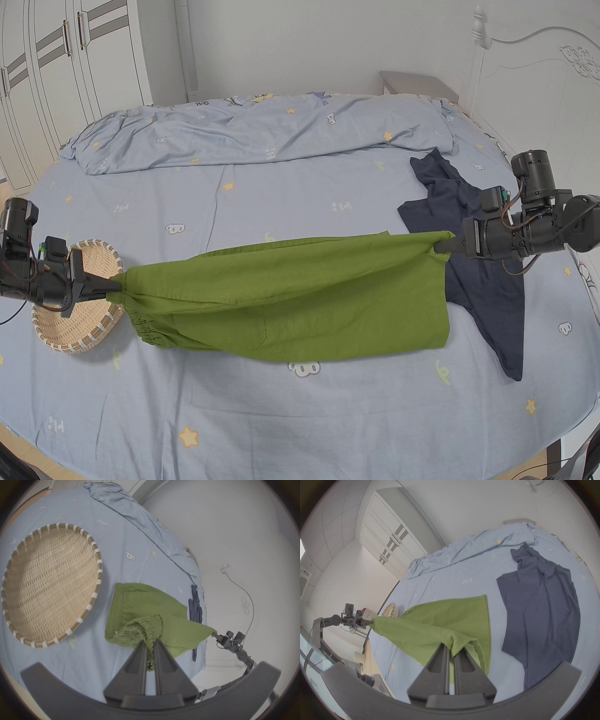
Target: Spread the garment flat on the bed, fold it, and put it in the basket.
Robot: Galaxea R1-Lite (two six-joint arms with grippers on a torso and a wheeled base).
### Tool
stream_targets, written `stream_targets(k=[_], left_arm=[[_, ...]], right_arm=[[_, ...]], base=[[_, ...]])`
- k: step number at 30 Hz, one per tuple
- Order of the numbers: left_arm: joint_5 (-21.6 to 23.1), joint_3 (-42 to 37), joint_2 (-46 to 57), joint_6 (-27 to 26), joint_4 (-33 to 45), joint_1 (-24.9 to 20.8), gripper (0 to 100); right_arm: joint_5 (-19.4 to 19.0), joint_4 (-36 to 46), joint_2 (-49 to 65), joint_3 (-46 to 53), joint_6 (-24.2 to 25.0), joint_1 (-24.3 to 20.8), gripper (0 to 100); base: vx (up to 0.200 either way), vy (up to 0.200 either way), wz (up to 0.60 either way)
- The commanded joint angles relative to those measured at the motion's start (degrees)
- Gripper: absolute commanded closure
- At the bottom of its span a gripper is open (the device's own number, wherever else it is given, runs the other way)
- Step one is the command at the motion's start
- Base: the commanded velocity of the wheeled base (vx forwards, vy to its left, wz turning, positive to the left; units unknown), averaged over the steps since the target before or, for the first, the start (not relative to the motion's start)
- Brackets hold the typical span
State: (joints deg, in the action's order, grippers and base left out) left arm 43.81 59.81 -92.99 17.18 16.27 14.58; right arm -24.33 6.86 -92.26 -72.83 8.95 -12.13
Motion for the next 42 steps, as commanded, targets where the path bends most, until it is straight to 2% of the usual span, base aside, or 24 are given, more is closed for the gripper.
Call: stream_targets(k=[1, 17, 29, 33, 38, 42], left_arm=[[-3.3, 6.9, -6.9, 3.9, -0.3, -3.8, 100], [-3.7, 10.5, -12.1, 3.7, -0.5, -2.7, 100], [-3.7, 11.4, -13.5, 3.7, -1.2, -1.9, 100], [-3.7, 12.1, -14.9, 3.7, -1.2, -1.9, 100], [-3.8, 13.7, -17.0, 3.7, -1.3, -2.1, 100], [-5.8, 15.7, -19.5, 3.8, -1.2, -2.6, 100]], right_arm=[[1.3, -2.4, -7.3, -6.8, 1.7, -0.3, 100], [1.5, -1.9, -14.1, -18.2, 1.8, 0.2, 100], [1.6, -2.0, -17.0, -19.1, 1.8, -0.1, 100], [3.2, -2.3, -18.0, -19.4, 1.6, -0.2, 100], [3.5, -2.4, -18.7, -19.9, 1.3, -0.4, 100], [3.7, -2.6, -20.0, -20.4, 1.2, -0.7, 100]], base=[[0.0, 0.0, 0.0], [0.0, 0.0, 0.0], [0.0, 0.0, 0.0], [0.0, 0.0, 0.0], [0.0, 0.0, 0.0], [0.0, 0.0, 0.0]])
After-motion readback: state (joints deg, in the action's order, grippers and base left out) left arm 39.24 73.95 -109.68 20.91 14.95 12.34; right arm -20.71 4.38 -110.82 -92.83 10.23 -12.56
